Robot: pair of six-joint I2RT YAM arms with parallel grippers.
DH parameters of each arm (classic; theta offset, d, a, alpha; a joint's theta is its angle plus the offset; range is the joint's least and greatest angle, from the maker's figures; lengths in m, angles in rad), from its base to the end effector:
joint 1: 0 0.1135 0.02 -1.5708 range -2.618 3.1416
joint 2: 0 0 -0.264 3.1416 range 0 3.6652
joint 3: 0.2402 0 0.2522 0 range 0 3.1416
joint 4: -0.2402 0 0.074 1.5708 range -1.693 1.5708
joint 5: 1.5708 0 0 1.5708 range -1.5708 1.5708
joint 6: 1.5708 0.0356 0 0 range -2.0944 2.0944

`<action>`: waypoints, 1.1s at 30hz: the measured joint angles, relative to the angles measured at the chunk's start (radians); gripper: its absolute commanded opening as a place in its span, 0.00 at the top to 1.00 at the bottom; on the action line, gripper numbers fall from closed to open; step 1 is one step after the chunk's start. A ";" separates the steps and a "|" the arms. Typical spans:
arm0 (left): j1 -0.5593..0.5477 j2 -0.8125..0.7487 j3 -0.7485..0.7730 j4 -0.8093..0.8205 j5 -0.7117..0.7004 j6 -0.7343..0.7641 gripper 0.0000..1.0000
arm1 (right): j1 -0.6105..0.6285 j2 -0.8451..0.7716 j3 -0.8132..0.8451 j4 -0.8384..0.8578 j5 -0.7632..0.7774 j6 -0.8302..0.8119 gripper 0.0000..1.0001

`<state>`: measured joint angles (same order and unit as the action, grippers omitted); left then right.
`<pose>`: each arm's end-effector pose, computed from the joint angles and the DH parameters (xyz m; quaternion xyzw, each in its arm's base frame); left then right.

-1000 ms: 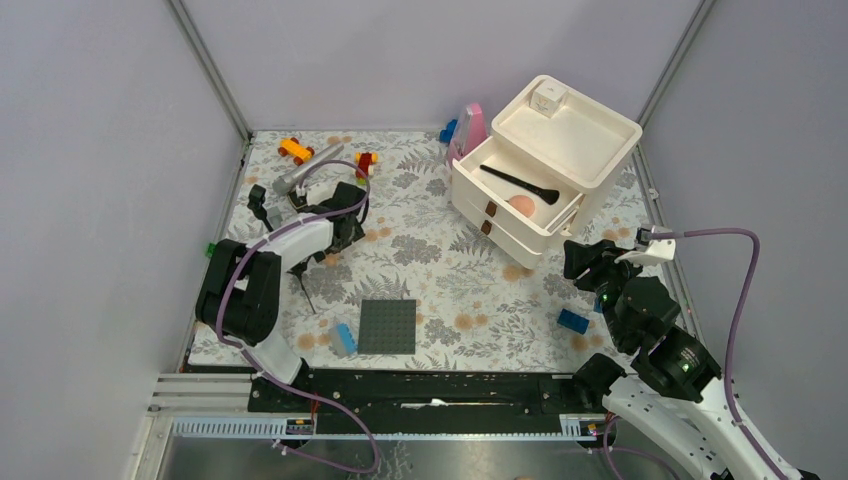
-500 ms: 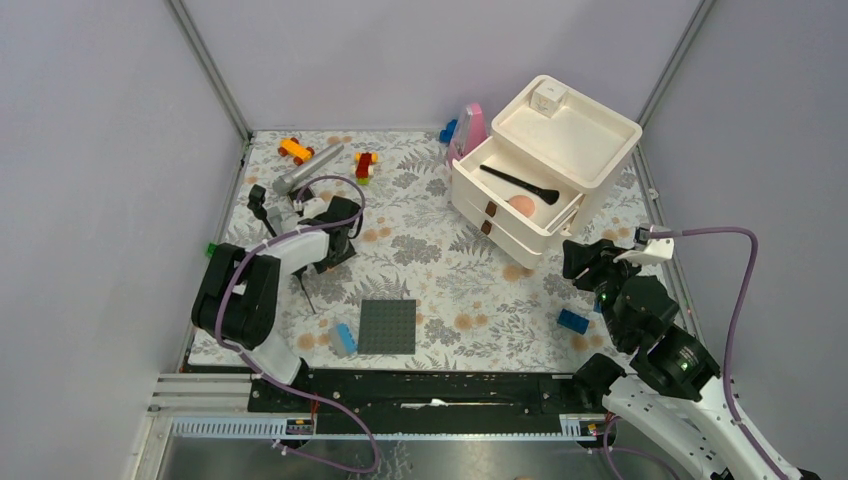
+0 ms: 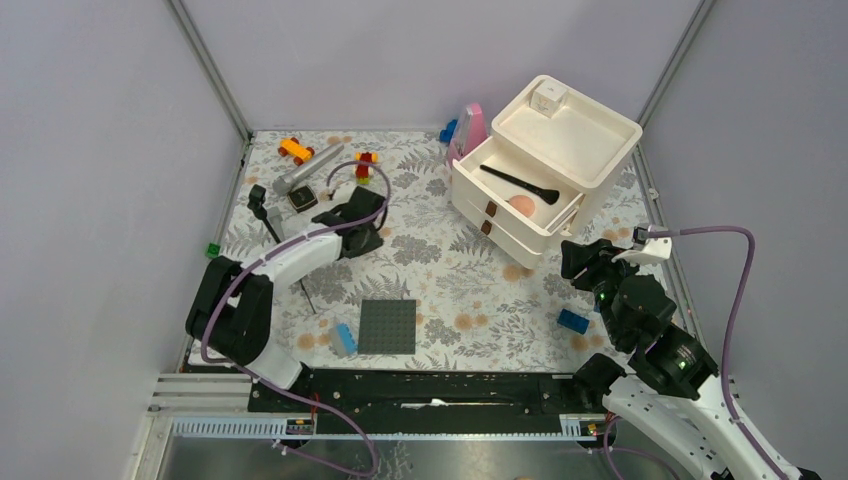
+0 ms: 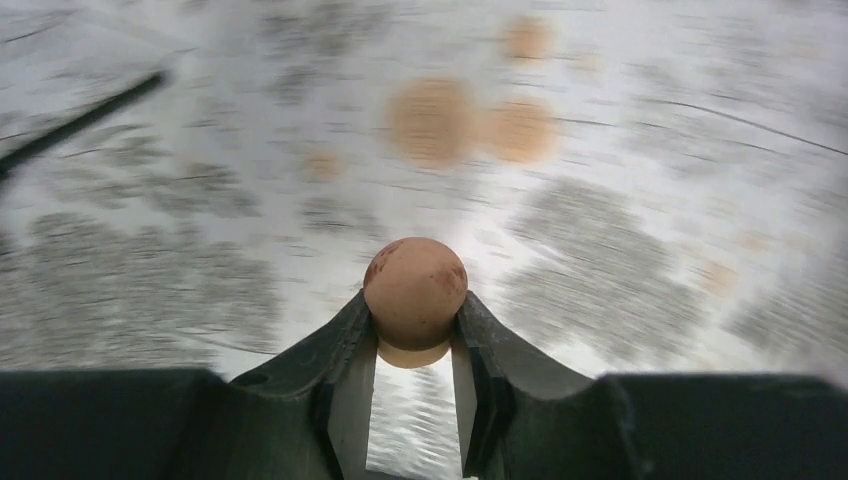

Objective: Organize the makeup
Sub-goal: Pick up the makeup tool from the center of the board, then place the makeup tool in the drawer.

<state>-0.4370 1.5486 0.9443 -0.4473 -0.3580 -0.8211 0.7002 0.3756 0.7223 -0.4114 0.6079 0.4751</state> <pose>0.2799 -0.1170 0.1944 -0.2264 0.9248 -0.0095 0.3055 0.0799 0.0408 0.3433 0.1252 0.7147 0.1800 0.6641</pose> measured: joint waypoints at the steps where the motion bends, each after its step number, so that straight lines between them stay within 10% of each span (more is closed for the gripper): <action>1: -0.039 0.000 0.037 -0.005 0.000 -0.001 0.70 | 0.000 0.000 0.000 0.001 0.000 0.001 0.49; 18: -0.357 0.270 0.903 -0.015 0.143 0.209 0.72 | 0.000 -0.056 -0.024 -0.004 -0.017 0.039 0.49; 33: -0.433 0.489 1.113 -0.035 0.240 0.325 0.46 | 0.000 -0.066 -0.027 -0.023 -0.016 0.046 0.49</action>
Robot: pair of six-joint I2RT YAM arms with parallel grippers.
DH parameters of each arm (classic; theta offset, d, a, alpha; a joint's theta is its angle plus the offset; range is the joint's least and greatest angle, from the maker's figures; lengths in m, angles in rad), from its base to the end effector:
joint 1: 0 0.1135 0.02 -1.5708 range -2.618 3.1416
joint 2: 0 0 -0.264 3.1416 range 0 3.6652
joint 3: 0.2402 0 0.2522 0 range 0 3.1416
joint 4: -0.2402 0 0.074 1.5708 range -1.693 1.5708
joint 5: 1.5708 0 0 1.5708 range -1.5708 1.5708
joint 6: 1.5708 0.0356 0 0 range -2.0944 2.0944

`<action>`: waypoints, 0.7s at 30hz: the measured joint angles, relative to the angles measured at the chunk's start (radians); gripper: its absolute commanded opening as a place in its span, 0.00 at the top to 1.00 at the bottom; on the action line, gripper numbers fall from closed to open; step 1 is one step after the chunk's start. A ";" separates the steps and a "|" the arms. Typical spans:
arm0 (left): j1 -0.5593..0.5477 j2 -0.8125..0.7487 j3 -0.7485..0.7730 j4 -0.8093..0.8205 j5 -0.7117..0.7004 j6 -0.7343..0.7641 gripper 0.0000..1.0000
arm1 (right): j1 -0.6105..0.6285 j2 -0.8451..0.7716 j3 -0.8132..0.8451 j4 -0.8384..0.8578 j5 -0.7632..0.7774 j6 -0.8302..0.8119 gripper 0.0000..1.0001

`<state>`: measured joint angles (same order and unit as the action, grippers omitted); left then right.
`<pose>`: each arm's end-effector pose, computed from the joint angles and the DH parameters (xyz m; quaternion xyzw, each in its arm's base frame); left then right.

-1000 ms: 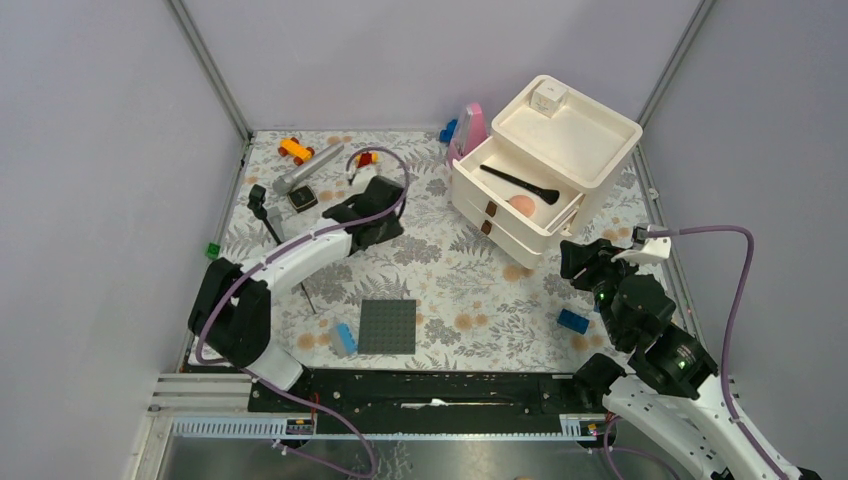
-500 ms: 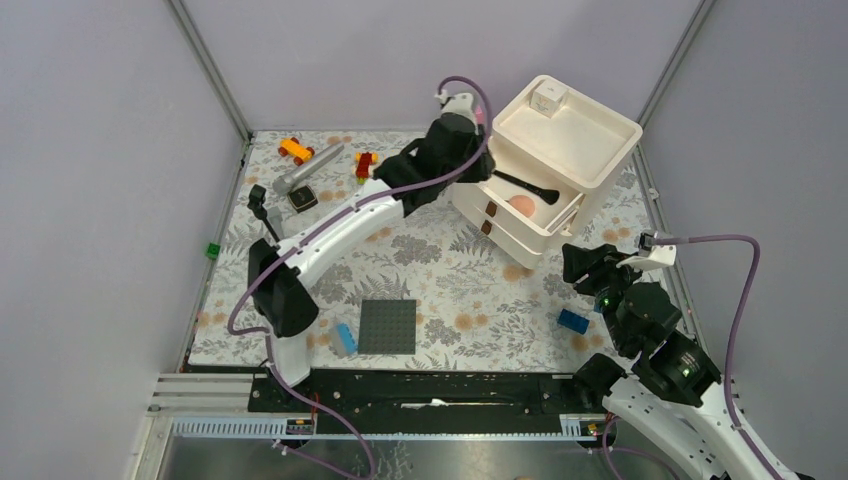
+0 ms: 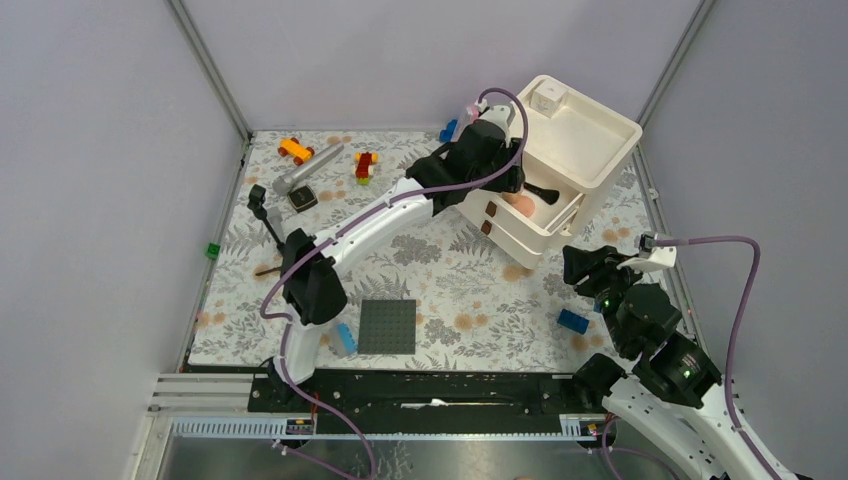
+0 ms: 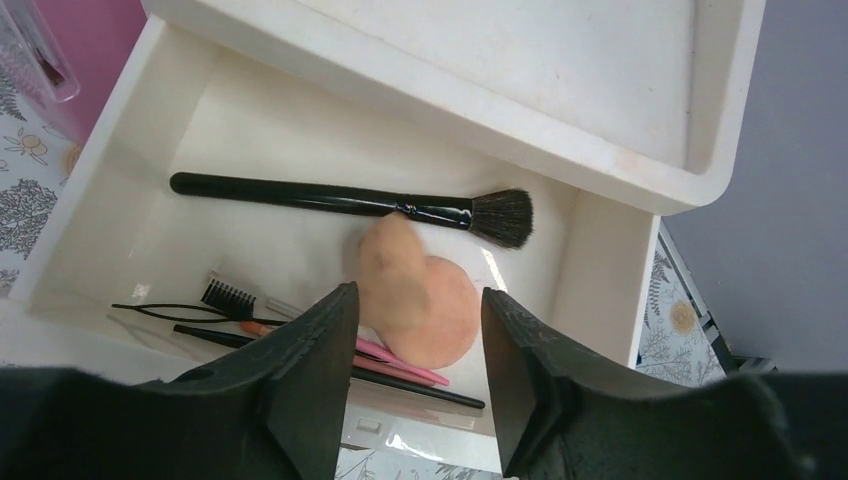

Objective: Organize the makeup
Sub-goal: Place the makeup tool in the drawer.

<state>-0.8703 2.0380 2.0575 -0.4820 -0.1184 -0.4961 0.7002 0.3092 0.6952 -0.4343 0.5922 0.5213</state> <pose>0.3129 -0.3646 0.3652 0.1273 0.8398 -0.2926 0.4392 0.0711 0.0340 0.3366 0.1386 0.7077 0.2053 0.6617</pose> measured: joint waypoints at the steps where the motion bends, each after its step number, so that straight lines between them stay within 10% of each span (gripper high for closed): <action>1: 0.000 0.000 0.000 0.000 0.001 0.002 0.44 | 0.000 0.000 0.000 0.000 0.000 0.000 0.49; 10: 0.000 -0.041 -0.041 0.008 0.002 0.017 0.34 | 0.000 0.069 0.001 0.000 -0.012 -0.001 0.46; 21: 0.001 -0.584 -0.520 0.135 -0.184 0.041 0.16 | 0.000 0.378 0.085 0.075 -0.230 -0.061 0.47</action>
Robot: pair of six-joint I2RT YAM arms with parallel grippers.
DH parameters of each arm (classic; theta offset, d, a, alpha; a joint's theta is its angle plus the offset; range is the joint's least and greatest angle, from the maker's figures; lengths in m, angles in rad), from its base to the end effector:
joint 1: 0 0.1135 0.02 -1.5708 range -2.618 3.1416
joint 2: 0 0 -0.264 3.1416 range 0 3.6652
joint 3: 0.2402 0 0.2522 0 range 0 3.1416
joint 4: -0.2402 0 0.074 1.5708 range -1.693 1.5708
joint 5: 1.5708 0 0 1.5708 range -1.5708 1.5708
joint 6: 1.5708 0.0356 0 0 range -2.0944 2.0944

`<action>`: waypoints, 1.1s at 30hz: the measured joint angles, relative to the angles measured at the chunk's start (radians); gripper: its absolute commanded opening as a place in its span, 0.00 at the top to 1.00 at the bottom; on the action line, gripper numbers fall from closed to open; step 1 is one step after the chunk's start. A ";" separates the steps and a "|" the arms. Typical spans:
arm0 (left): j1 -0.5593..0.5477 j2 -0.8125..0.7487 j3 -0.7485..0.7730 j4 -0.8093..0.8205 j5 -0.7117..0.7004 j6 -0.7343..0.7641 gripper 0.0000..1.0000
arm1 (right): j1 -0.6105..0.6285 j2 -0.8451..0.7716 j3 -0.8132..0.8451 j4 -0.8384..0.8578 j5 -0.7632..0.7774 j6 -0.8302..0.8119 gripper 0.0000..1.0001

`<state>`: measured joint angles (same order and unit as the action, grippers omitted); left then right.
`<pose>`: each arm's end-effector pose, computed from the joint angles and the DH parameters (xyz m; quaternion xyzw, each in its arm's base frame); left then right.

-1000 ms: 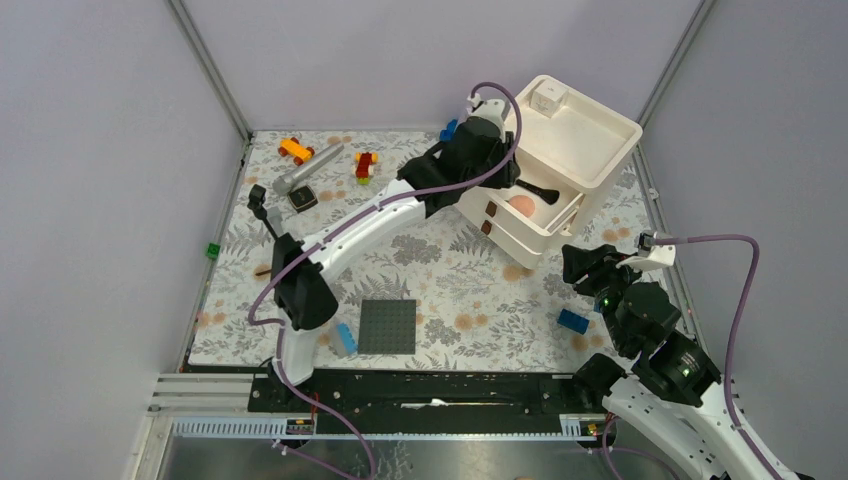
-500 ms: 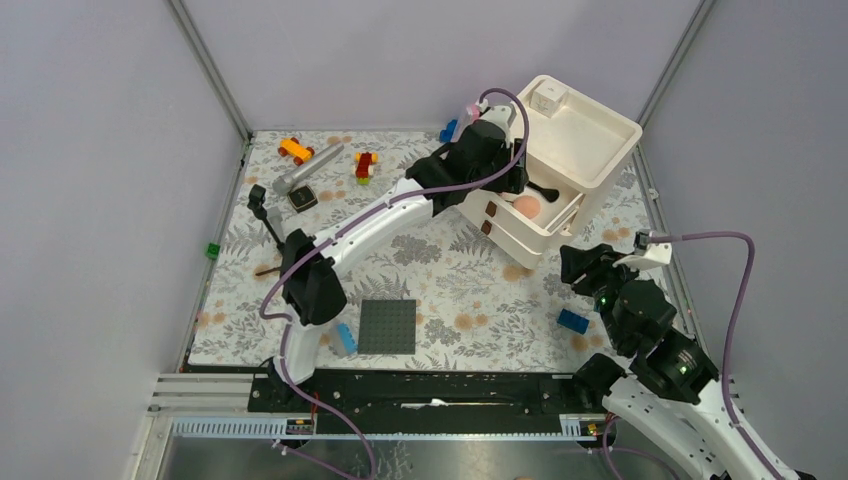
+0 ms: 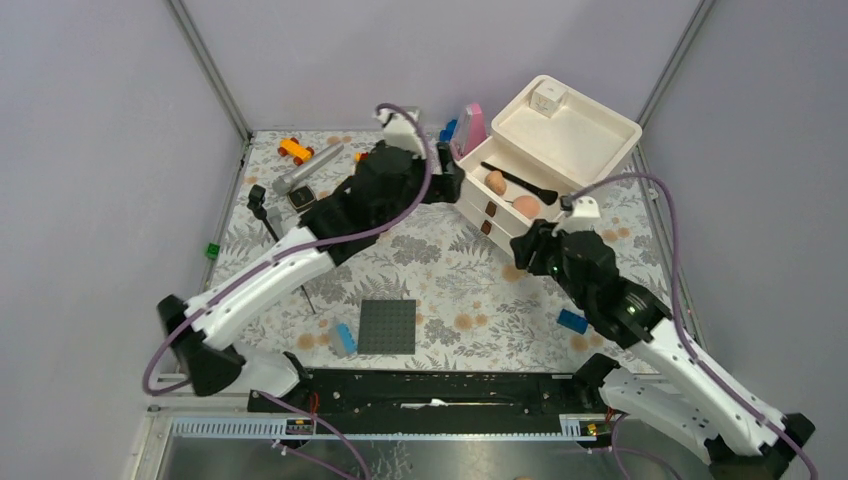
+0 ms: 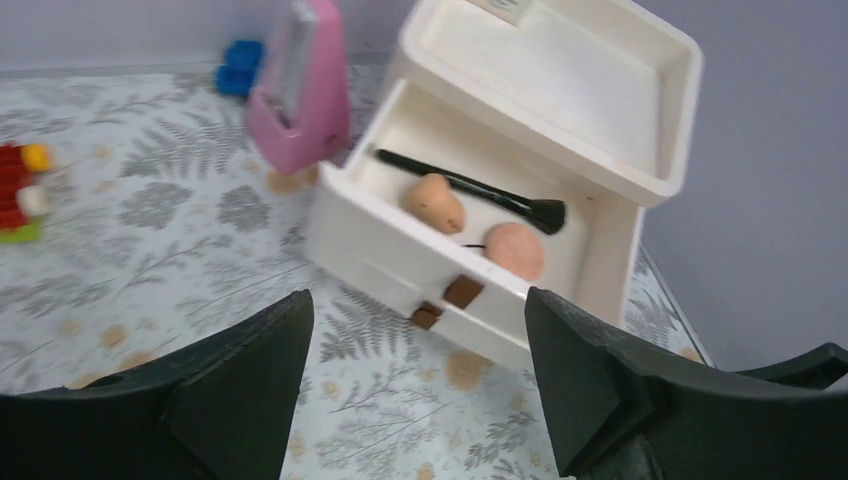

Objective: Organize the makeup
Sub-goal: Place the makeup tool in the drawer, then close the drawer in the storage box.

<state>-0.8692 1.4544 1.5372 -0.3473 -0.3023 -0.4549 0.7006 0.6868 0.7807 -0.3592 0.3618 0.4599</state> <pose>0.2229 -0.2473 0.4275 0.0719 0.7872 -0.2750 0.5474 0.1286 0.0920 0.3355 0.0147 0.7889 0.2080 0.5780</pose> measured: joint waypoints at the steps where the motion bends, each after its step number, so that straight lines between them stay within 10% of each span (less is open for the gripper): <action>1: 0.003 -0.050 -0.047 0.011 -0.033 0.003 0.16 | 0.000 0.041 0.014 0.012 -0.017 -0.009 0.47; 13: 0.114 -0.268 -0.422 -0.081 -0.178 -0.036 0.16 | 0.000 0.396 0.089 0.108 -0.027 -0.163 1.00; 33: 0.134 -0.324 -0.434 -0.114 -0.219 -0.051 0.16 | 0.008 0.628 0.200 0.319 0.225 -0.459 1.00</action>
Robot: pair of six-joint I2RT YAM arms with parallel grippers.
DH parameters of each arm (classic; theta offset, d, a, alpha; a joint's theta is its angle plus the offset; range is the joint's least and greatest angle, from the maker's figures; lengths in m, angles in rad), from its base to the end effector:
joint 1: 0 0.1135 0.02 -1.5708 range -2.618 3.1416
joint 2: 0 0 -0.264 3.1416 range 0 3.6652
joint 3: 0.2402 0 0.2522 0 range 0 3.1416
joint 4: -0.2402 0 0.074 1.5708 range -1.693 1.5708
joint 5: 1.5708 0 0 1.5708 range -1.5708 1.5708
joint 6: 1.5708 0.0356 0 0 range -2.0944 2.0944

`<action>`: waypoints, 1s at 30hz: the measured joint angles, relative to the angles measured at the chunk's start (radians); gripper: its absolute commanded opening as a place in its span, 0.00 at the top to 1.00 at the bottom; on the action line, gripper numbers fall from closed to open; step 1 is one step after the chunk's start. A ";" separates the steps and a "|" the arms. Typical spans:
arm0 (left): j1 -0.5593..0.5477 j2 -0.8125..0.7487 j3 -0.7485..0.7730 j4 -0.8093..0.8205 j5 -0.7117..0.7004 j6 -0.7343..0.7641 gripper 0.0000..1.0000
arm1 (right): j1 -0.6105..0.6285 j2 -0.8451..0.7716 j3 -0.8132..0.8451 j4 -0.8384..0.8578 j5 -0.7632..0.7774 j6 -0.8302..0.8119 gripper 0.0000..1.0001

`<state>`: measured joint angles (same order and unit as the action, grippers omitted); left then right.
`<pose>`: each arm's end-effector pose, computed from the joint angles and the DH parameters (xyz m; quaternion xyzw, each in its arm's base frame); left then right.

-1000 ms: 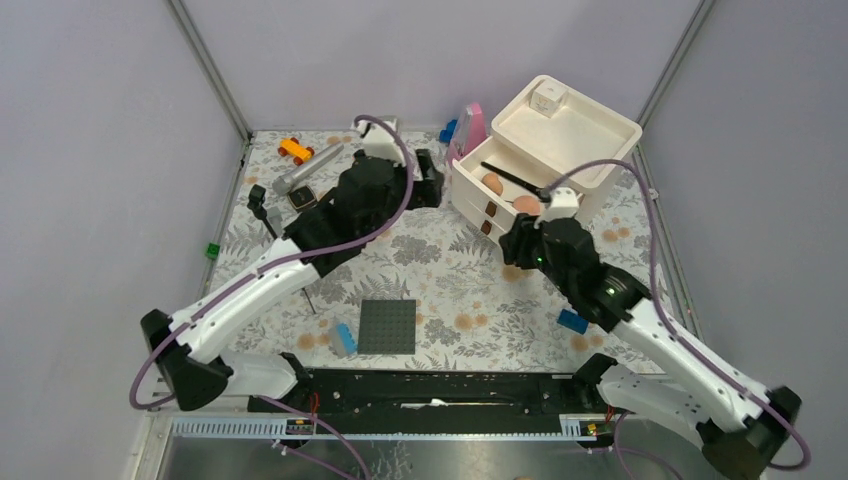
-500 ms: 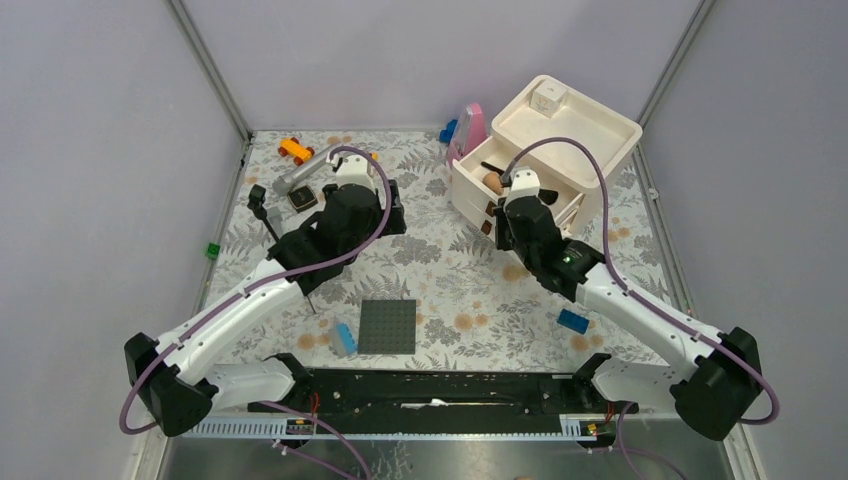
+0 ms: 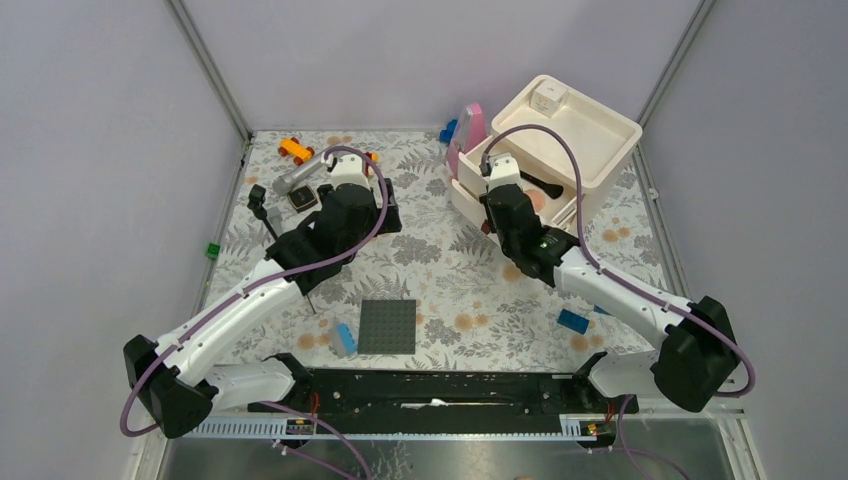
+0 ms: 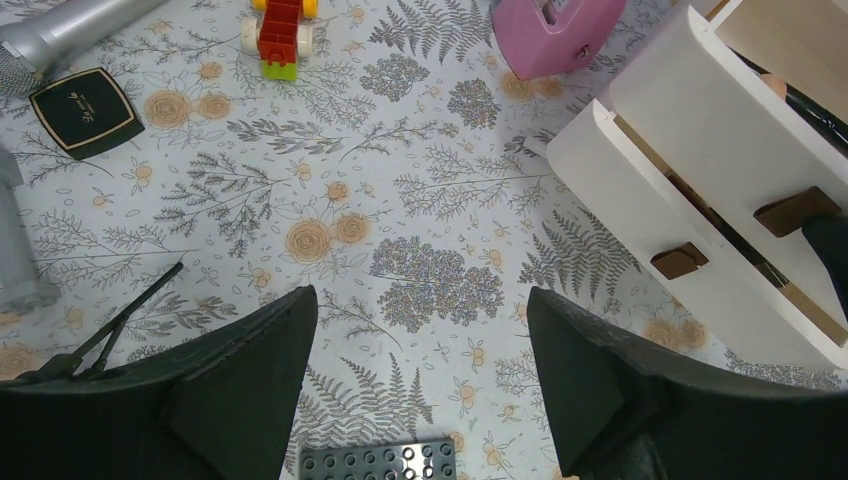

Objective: Organize the makeup
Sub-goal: Close the drawer in the storage box.

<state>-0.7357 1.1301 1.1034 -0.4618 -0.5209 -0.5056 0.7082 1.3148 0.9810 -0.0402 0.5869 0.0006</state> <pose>0.1946 -0.1523 0.3565 -0.0367 0.8380 -0.1099 0.5333 0.2412 0.1806 0.3075 -0.1212 0.7984 -0.0370 0.5887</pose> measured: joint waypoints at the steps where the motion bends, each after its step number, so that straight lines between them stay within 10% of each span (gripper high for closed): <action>1: 0.000 0.000 0.000 0.000 0.000 0.000 0.16 | 0.000 0.005 0.002 0.005 0.011 -0.011 1.00; 30: 0.002 0.003 -0.010 0.000 0.001 -0.008 0.16 | -0.264 0.125 0.054 0.151 0.021 -0.098 1.00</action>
<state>-0.7338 1.1336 1.0931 -0.4618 -0.5201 -0.5133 0.4438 1.4399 1.0351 0.1112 0.6083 -0.0971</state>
